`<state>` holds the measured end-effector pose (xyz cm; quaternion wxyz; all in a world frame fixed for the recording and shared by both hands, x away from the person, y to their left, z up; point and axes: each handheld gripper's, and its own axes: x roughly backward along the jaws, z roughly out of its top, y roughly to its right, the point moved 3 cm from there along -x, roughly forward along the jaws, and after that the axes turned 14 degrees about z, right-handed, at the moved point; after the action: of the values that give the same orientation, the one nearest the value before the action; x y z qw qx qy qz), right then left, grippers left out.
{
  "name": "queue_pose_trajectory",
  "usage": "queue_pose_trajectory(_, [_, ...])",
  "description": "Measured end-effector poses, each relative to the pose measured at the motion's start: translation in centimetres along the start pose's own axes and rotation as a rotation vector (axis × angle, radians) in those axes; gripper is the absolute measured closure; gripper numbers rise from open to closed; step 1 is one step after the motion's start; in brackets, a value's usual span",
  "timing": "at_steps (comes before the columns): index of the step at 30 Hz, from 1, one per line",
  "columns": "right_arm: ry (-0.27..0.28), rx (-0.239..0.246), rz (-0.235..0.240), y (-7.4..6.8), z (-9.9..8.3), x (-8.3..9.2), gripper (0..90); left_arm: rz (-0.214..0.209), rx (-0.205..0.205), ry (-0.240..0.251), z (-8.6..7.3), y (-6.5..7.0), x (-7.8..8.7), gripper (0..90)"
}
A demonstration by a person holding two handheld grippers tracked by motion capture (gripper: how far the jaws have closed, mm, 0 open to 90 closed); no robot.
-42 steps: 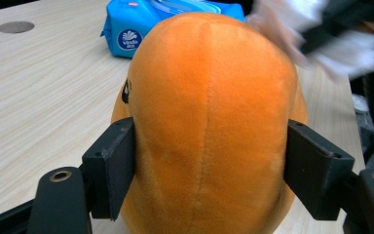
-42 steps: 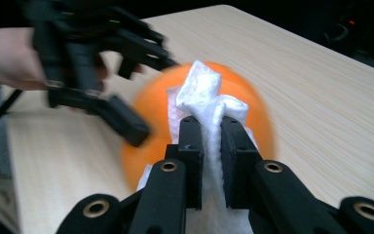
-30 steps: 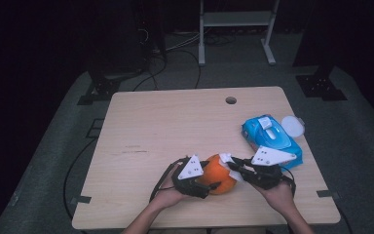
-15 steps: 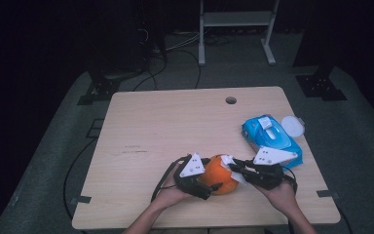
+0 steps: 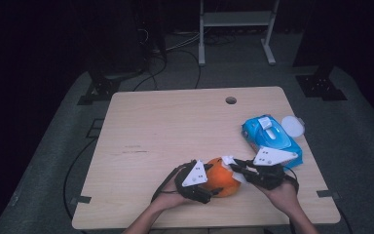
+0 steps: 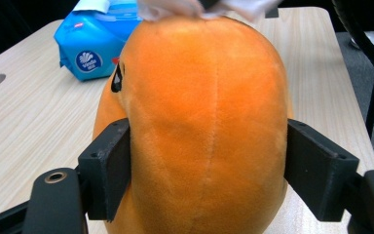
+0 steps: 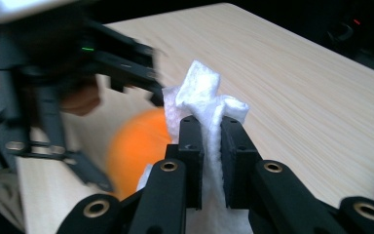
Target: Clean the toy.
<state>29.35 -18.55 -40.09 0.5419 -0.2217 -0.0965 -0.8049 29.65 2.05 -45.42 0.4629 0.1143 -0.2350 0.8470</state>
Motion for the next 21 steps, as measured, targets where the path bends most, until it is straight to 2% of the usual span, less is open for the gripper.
queue_pose_trajectory(2, [0.010, -0.030, 0.021, 0.3, -0.2, 0.3, 79.8, -0.004, -0.024, -0.006, 0.1, 0.3, -0.1, 23.7])
queue_pose_trajectory(4, [0.002, -0.011, 0.028, -0.3, 0.0, 0.0, 79.8, -0.002, -0.051, -0.009, 0.2, 0.5, -0.2, 23.2])
queue_pose_trajectory(6, [-0.001, 0.002, 0.042, -0.9, 0.3, -0.6, 79.7, -0.004, -0.097, -0.007, 0.2, 1.0, -0.1, 23.4])
queue_pose_trajectory(9, [-0.016, 0.012, 0.040, -0.9, 0.6, -1.3, 79.8, 0.003, -0.161, -0.011, 0.3, 1.6, -0.2, 23.7])
queue_pose_trajectory(12, [-0.020, 0.002, 0.042, -0.6, 0.5, -1.3, 79.8, 0.004, -0.150, -0.004, 0.2, 1.4, -0.1, 24.2])
queue_pose_trajectory(16, [-0.027, -0.028, 0.007, 0.4, -0.1, -0.4, 79.8, 0.001, -0.147, 0.001, 0.2, 1.2, 0.0, 24.3])
queue_pose_trajectory(18, [-0.025, -0.041, -0.002, 0.8, -0.6, -0.1, 79.8, -0.002, -0.123, 0.001, 0.2, 1.0, -0.1, 23.8])
queue_pose_trajectory(21, [-0.014, -0.011, 0.007, -0.1, -0.2, -0.2, 79.7, -0.002, -0.070, -0.008, 0.2, 0.7, -0.4, 22.3])
